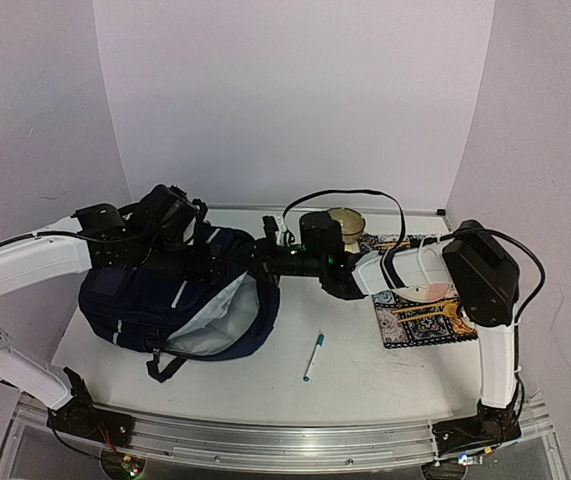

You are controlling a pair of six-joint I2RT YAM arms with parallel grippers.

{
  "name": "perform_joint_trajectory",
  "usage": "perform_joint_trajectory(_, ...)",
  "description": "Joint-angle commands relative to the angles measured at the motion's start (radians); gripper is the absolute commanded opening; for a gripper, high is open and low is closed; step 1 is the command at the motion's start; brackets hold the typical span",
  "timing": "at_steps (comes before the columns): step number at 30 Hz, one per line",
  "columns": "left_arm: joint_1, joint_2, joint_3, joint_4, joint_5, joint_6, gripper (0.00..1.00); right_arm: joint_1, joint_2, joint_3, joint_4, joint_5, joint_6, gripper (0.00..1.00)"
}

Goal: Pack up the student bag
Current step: Pick up the largest pocket of the bag from the student bag, then adjust the student bag at the center of the board.

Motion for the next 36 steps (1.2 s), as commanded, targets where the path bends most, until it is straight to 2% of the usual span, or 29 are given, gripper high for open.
perform_joint_trajectory(1,0.032,0.005,0.079,0.008,-0.049,-0.068,0.79,-0.050,-0.009,0.108,0.329,-0.164,0.082,0.00)
perform_joint_trajectory(5,0.044,0.003,0.110,0.008,-0.046,-0.092,0.76,-0.114,-0.026,0.138,0.353,-0.233,0.091,0.00)
perform_joint_trajectory(10,0.043,0.044,0.130,0.010,0.000,-0.116,0.76,-0.132,-0.010,0.153,0.353,-0.303,0.092,0.00)
perform_joint_trajectory(20,0.044,0.136,0.202,0.012,0.163,-0.078,0.75,-0.132,0.007,0.172,0.367,-0.288,0.100,0.00)
perform_joint_trajectory(22,0.045,0.138,0.202,0.003,0.148,-0.060,0.67,-0.131,0.004,0.163,0.364,-0.272,0.088,0.00)
perform_joint_trajectory(27,0.064,0.129,0.222,-0.016,0.144,-0.037,0.26,-0.131,-0.002,0.135,0.348,-0.253,0.076,0.03)
perform_joint_trajectory(30,0.065,0.123,0.243,-0.022,0.147,-0.022,0.01,-0.131,-0.031,0.096,0.269,-0.227,0.022,0.08)
perform_joint_trajectory(32,0.065,0.118,0.256,-0.022,0.136,-0.016,0.00,-0.131,-0.064,0.073,0.175,-0.202,-0.022,0.16)
perform_joint_trajectory(36,0.067,0.125,0.294,-0.024,0.077,-0.016,0.00,-0.130,-0.159,0.031,-0.114,-0.097,-0.155,0.38)
